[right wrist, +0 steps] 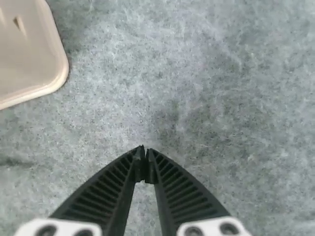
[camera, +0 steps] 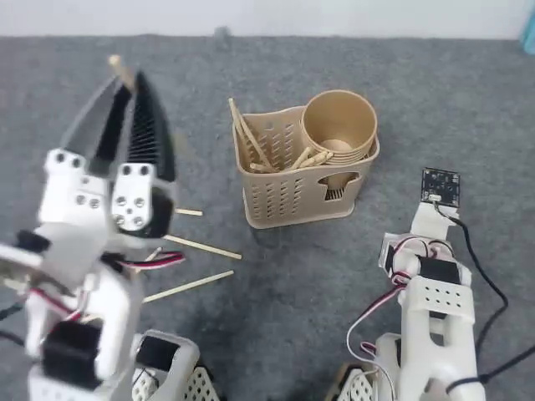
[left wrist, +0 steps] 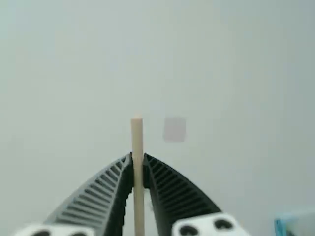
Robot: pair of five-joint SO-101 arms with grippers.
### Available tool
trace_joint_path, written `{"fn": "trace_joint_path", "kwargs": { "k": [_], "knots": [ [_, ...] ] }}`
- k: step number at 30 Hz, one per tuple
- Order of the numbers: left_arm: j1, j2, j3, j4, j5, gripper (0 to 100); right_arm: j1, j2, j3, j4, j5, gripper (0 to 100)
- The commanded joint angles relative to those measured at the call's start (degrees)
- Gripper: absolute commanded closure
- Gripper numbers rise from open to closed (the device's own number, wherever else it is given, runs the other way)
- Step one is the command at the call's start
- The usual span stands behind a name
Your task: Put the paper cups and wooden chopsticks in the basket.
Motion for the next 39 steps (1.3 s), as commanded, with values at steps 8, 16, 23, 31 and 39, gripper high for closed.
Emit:
{"fn": "trace_joint_path", "kwargs": {
  "k": [8, 16, 23, 31, 39],
  "knots": [
    [5.2, 15.7, -5.5, -17.0, 2.7, 99, -0.1, -1.5, -0.2, -0.7, 0.9, 99.1],
    [7.5, 23.2, -0.8, -18.7, 5.5, 99, 0.0, -1.5, -0.4, -0.7, 0.9, 99.1],
    [7.6, 27.0, 12.3, -34.0, 5.5, 99, -0.2, -1.5, -0.4, -0.7, 1.0, 99.1],
    [7.3, 22.3, 15.0, -26.8, 6.0, 84, -0.4, -1.5, -0.4, -1.0, 1.0, 99.1],
    [0.4, 1.3, 14.8, -6.8, 5.8, 83, -0.3, -1.5, -0.4, -0.7, 1.0, 99.1]
  ]
}}
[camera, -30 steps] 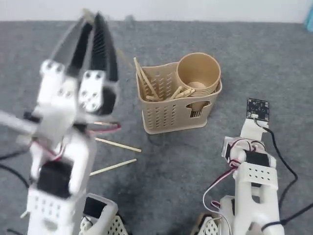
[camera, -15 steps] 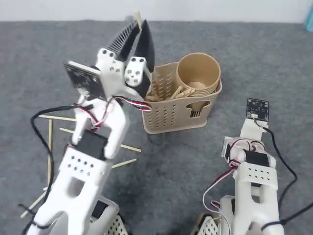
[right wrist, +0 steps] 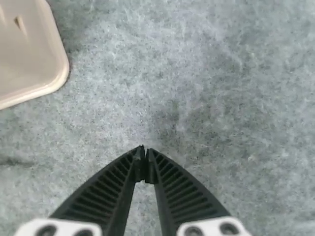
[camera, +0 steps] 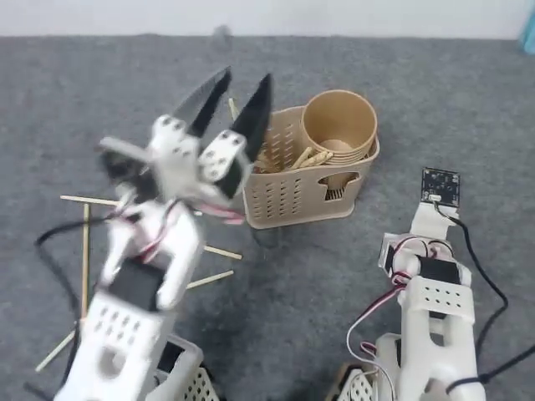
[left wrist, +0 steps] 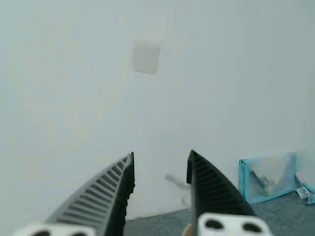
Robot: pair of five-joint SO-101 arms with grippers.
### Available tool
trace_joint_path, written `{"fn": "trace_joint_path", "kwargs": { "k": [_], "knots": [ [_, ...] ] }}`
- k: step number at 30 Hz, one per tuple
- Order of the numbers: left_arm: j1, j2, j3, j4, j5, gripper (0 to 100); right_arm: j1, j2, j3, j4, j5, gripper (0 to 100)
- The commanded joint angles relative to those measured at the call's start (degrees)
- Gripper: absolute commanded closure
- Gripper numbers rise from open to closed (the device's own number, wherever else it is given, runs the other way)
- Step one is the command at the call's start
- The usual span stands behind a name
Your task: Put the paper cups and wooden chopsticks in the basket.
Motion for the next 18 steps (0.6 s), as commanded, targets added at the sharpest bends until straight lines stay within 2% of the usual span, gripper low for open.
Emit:
{"fn": "trace_joint_path", "kwargs": {
  "k": [1, 6, 11, 14, 18],
  "knots": [
    [-9.0, -13.7, -0.2, 12.0, 0.5, 83, -0.2, -1.5, -0.4, -0.7, 1.0, 99.1],
    [-26.7, -18.3, -0.3, 26.3, 0.6, 83, -0.4, -1.5, -0.3, -0.7, 1.0, 99.1],
    [-42.8, -12.6, -0.1, 35.1, 0.6, 83, -0.4, -1.5, -0.3, -0.7, 1.0, 99.1],
    [-48.1, -5.5, 0.0, 36.6, 0.6, 83, -0.4, -1.5, -0.2, -0.6, 1.0, 99.1],
    [-51.7, 6.8, -0.3, 36.2, 0.4, 83, -0.4, -1.2, -0.2, -0.6, 1.0, 99.1]
  ]
}}
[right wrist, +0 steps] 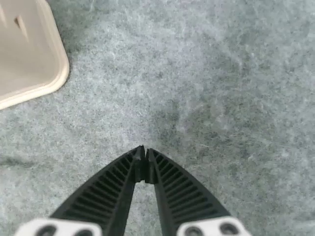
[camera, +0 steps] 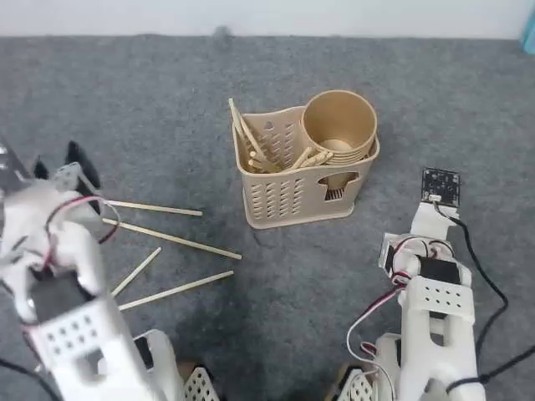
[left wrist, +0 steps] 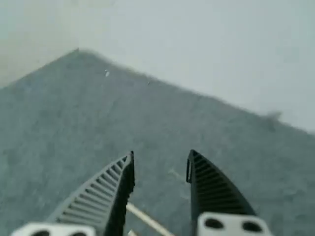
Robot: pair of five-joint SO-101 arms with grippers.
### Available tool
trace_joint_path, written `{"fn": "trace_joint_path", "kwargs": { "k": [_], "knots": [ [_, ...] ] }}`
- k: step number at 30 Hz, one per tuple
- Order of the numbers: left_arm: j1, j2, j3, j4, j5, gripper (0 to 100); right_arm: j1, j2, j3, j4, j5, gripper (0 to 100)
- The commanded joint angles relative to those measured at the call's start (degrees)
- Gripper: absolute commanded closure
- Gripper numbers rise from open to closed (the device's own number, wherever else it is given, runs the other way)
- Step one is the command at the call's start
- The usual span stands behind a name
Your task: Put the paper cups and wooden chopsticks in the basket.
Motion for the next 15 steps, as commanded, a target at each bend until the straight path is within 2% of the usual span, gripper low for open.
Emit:
{"fn": "trace_joint_path", "kwargs": {
  "k": [1, 7, 12, 15],
  "knots": [
    [-4.0, 13.5, -0.7, 0.1, 0.2, 83, -0.5, -1.1, -0.2, -0.6, 1.0, 99.1],
    [-7.5, 30.3, -0.9, -5.3, -0.6, 83, -0.5, -1.1, -0.2, -0.6, 0.7, 99.1],
    [-7.6, 39.5, -0.9, -6.8, -11.9, 83, -0.5, -1.0, -0.2, -0.6, 0.6, 99.1],
    [-7.6, 43.3, -2.2, -6.8, -15.3, 83, -0.5, -1.0, -0.2, -0.7, 0.5, 99.1]
  ]
}}
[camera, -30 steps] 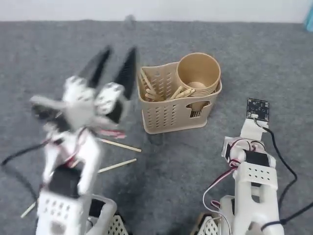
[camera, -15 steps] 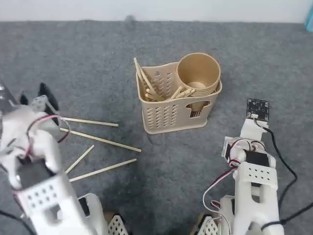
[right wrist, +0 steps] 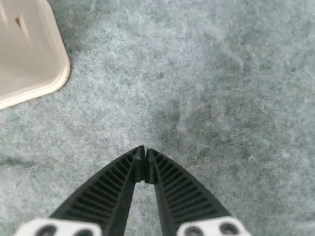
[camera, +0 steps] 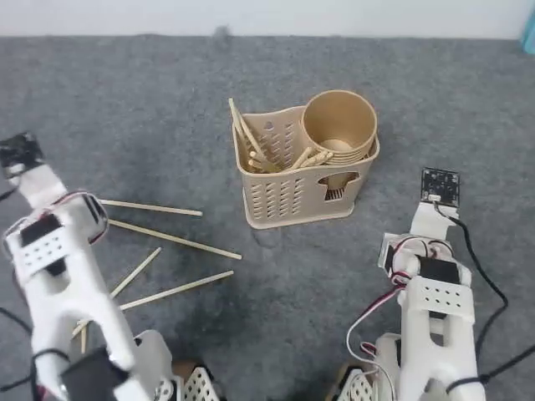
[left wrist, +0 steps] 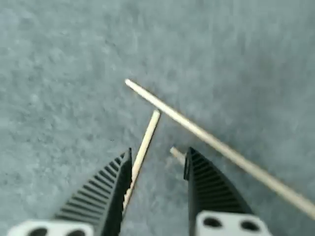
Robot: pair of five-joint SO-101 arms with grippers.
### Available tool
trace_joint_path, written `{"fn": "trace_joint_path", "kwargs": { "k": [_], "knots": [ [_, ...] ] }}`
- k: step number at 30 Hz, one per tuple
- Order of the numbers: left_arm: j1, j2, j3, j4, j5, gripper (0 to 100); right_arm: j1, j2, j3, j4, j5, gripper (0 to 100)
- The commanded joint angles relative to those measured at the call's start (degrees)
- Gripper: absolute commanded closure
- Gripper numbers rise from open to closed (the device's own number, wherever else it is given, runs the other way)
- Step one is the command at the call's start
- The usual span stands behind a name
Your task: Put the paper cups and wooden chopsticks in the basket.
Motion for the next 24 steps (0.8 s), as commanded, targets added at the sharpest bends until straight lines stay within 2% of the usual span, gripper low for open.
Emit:
{"fn": "trace_joint_path", "kwargs": {
  "k": [1, 20, 22, 24],
  "knots": [
    [-0.3, 4.9, -2.7, -1.6, -5.3, 83, -0.3, -1.0, -0.2, -0.7, 0.5, 99.1],
    [-0.3, 39.0, -27.4, -1.1, -6.9, 83, -0.2, -1.0, -0.2, -0.7, 0.5, 99.1],
    [-0.3, 42.1, -29.4, -1.1, -6.9, 86, -0.2, -1.0, -0.2, -0.7, 0.5, 99.1],
    [-0.2, 44.3, -30.7, -1.1, -7.1, 92, -0.2, -1.0, -0.2, -0.7, 0.5, 99.1]
  ]
}}
